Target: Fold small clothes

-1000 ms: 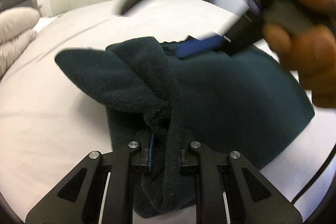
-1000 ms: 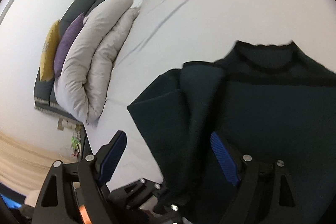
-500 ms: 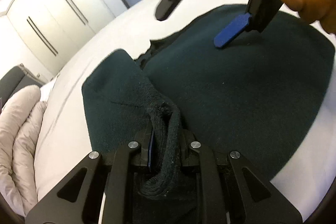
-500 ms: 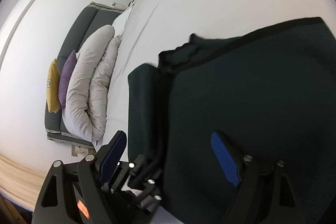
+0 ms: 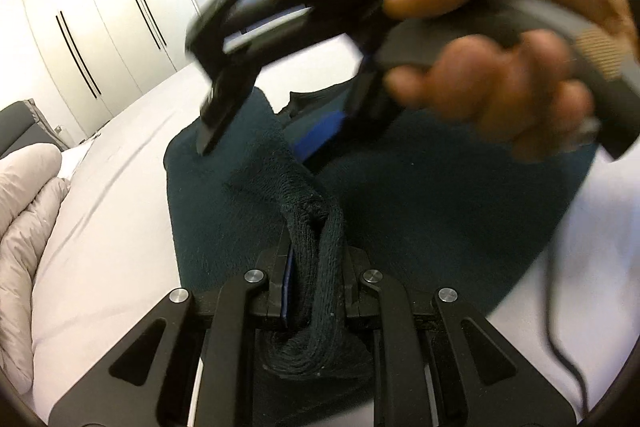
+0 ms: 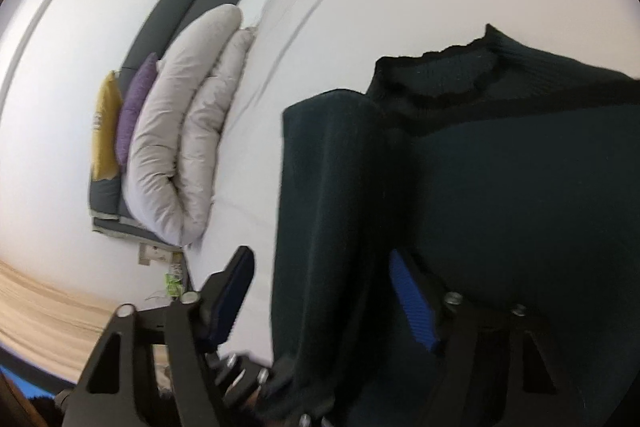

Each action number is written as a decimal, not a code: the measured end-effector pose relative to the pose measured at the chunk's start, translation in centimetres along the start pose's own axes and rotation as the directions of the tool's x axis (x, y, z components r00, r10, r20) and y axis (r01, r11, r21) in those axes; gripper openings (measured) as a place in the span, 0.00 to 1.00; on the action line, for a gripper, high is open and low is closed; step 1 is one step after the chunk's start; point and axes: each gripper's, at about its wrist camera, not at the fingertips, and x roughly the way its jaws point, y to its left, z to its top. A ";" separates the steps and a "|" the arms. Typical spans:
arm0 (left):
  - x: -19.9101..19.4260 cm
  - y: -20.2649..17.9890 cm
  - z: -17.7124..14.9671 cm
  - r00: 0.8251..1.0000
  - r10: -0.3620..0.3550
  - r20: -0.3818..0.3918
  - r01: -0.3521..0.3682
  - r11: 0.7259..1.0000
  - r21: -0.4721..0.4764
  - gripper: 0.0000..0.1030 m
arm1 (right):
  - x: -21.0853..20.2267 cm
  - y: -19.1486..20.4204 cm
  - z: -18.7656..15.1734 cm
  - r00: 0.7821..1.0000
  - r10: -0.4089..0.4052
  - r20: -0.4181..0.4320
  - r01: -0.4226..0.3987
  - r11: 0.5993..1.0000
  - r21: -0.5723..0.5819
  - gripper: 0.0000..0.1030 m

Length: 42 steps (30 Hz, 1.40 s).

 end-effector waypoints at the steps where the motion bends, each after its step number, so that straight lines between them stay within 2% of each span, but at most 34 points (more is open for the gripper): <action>1: 0.2 0.0 0.1 1.000 -0.004 0.000 0.004 1.000 0.003 0.14 | 0.4 -0.1 0.2 1.000 -0.007 0.000 0.007 1.000 0.007 0.56; 3: 0.5 0.3 -0.3 1.000 -0.008 -0.003 0.008 1.000 0.006 0.14 | 1.0 0.0 0.4 0.999 -0.031 0.010 0.031 0.999 0.006 0.36; 4: 0.6 0.5 -0.3 1.000 -0.013 -0.005 0.013 1.000 -0.001 0.14 | 1.0 0.0 0.4 0.999 -0.036 0.012 0.036 0.999 0.002 0.32; 6: 0.8 1.4 -0.2 1.000 -0.027 -0.009 0.027 0.999 -0.025 0.14 | 0.8 -0.3 0.1 0.999 -0.040 0.020 0.040 0.999 0.005 0.28; 10: 1.4 2.1 0.1 1.000 -0.026 -0.017 0.026 0.999 -0.034 0.14 | -0.7 -1.7 -0.7 0.999 0.006 0.052 -0.010 0.998 0.067 0.29; 13: 1.9 2.0 0.5 0.999 -0.026 -0.024 0.025 0.999 -0.026 0.14 | -1.3 -2.0 -1.8 0.999 0.006 0.050 -0.008 0.999 0.044 0.27; 15: 1.9 1.7 0.7 0.999 -0.025 -0.028 0.025 0.999 -0.024 0.14 | -1.1 -1.6 -2.0 0.998 -0.039 0.047 0.038 0.999 0.015 0.16; 19: 1.7 1.7 1.8 0.999 -0.044 -0.025 0.043 0.999 -0.028 0.14 | -2.6 -1.0 -2.0 0.993 -0.062 0.097 0.064 0.998 -0.023 0.13; 23: 1.7 0.8 4.6 0.994 -0.106 -0.001 0.106 0.994 -0.025 0.14 | -6.3 -1.7 -2.4 0.983 -0.083 0.166 0.088 0.996 -0.027 0.12; 25: 1.8 -0.1 6.1 0.989 -0.150 0.008 0.151 0.988 -0.027 0.14 | -8.9 -2.5 -2.9 0.975 -0.097 0.201 0.104 0.994 -0.023 0.12; 32: 3.1 -4.3 10.2 0.969 -0.241 0.055 0.239 0.971 0.030 0.14 | -17.8 -6.5 -4.4 0.944 -0.164 0.285 0.160 0.986 0.036 0.12; 36: 3.8 -5.7 10.3 0.950 -0.307 0.051 0.305 0.952 0.034 0.15 | -21.1 -8.4 -5.1 0.928 -0.203 0.313 0.193 0.979 0.063 0.12; 37: 3.8 -5.6 9.8 0.943 -0.330 0.042 0.329 0.944 0.028 0.16 | -21.7 -9.7 -5.3 0.924 -0.215 0.316 0.195 0.976 0.093 0.12; 39: 3.7 -5.4 8.7 0.931 -0.363 0.023 0.363 0.931 0.024 0.27 | -21.5 -12.1 -5.8 0.928 -0.223 0.298 0.186 0.971 0.148 0.13; 41: 3.0 -3.5 7.1 0.912 -0.409 0.022 0.410 0.912 -0.011 0.52 | -20.5 -14.1 -6.8 0.934 -0.234 0.270 0.184 0.963 0.196 0.18; 42: 2.5 -2.4 6.5 0.906 -0.422 0.044 0.423 0.906 -0.030 0.57 | -20.4 -14.7 -7.3 0.936 -0.218 0.277 0.160 0.963 0.218 0.20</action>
